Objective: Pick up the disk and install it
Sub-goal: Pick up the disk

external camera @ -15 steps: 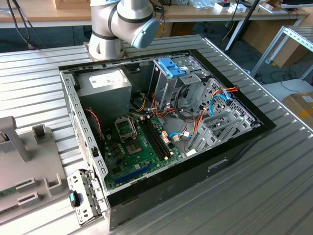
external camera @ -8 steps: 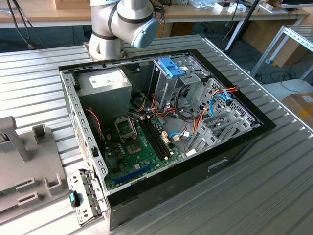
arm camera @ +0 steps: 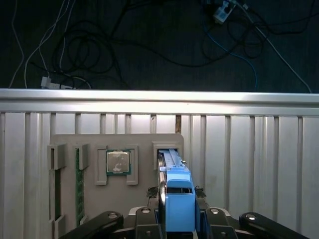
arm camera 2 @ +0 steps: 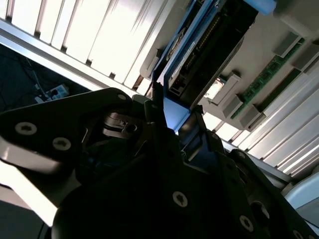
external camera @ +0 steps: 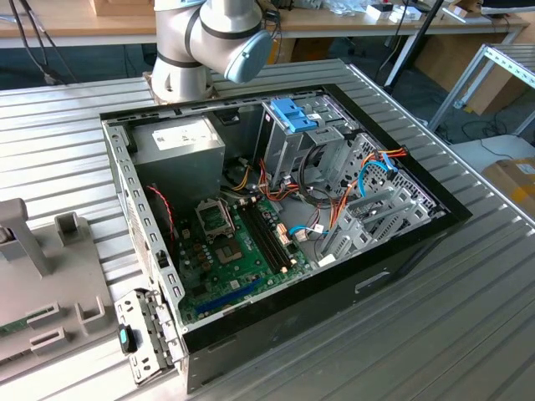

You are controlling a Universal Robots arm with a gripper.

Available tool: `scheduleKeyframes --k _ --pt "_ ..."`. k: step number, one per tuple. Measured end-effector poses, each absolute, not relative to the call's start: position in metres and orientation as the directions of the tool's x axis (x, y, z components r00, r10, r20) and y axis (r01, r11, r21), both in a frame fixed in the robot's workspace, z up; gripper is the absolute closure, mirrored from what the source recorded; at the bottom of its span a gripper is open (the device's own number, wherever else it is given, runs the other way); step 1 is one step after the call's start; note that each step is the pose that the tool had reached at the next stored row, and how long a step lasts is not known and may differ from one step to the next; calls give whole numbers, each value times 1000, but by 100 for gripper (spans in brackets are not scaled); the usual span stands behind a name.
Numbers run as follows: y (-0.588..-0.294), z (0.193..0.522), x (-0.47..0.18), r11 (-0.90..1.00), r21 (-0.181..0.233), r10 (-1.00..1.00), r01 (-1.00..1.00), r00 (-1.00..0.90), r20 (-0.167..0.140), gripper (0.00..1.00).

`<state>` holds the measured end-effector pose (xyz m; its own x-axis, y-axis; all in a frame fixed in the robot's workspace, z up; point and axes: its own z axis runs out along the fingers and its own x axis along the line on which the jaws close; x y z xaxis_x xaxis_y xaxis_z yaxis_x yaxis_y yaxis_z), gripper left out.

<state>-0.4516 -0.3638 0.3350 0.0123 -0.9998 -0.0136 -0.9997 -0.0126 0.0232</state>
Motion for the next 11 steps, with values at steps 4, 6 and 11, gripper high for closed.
scheduleKeyframes --k 4,6,11 --pt "-364 335 -452 -13 23 -1000 -1000 12 -14 64" --pt "-364 335 -452 -13 23 -1000 -1000 12 -14 64" --pt "-364 353 -452 -13 23 -1000 -1000 12 -14 64"
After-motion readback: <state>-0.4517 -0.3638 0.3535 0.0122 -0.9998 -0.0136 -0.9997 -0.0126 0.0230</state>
